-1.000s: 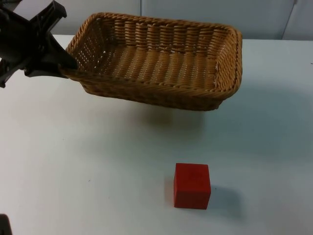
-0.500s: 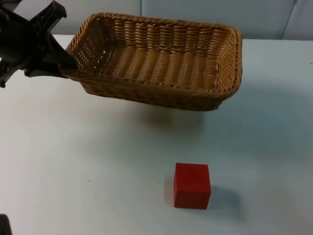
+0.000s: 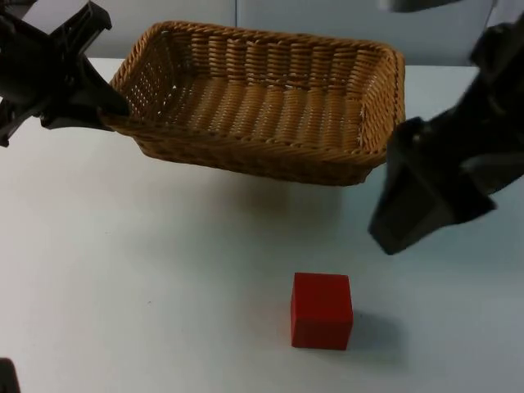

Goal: Pick up the basket with the left hand and place the cube into the basket with the right hand.

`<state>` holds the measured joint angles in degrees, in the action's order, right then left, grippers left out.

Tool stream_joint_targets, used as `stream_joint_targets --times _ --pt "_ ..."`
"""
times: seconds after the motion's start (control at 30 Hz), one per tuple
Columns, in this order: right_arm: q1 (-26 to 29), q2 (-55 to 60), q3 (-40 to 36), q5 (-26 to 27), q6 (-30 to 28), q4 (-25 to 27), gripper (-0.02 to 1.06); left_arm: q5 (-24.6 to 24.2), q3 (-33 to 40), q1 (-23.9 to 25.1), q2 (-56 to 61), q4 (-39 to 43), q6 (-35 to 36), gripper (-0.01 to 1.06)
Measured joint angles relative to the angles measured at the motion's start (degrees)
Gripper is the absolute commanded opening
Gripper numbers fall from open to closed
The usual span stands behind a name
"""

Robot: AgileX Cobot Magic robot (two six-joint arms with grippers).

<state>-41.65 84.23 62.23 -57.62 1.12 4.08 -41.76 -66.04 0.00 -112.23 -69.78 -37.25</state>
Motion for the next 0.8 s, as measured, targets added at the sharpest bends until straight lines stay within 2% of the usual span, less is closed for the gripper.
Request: stream_joint_targets --times 0.13,0.2,0.23,0.37,0.4,0.57,0.63,0.77,0.8 --pt "-1.77 5.43 2.54 0.14 2.5 -0.29 1.05 0.0 0.0 0.0 0.0 0.0 0.0 0.0" --pt "-1.98 9.09 2.85 -0.1 6.81 -0.58 1.05 0.0 0.0 0.0 0.0 0.0 0.0 0.0" --pt "-1.98 9.09 2.85 -0.1 6.81 -0.58 1.05 0.0 0.0 0.0 0.0 0.0 0.0 0.0" --pt "-1.98 12.53 2.85 1.27 20.95 -3.17 1.05 0.0 0.0 0.0 0.0 0.0 0.0 0.0" --pt "-1.98 12.53 2.85 1.27 20.95 -3.17 1.05 0.0 0.0 0.0 0.0 0.0 0.0 0.0" --pt "-1.98 12.92 2.85 8.52 33.18 -1.86 1.05 0.0 0.0 0.0 0.0 0.0 0.0 0.0" --pt "-1.98 12.98 2.85 9.57 34.1 -1.38 1.05 0.0 0.0 0.0 0.0 0.0 0.0 0.0" --pt "-1.98 13.13 1.49 14.8 41.16 -1.01 1.05 0.0 0.0 0.0 0.0 0.0 0.0 0.0" --pt "-1.98 13.13 1.49 14.8 41.16 -1.01 1.05 0.0 0.0 0.0 0.0 0.0 0.0 0.0"
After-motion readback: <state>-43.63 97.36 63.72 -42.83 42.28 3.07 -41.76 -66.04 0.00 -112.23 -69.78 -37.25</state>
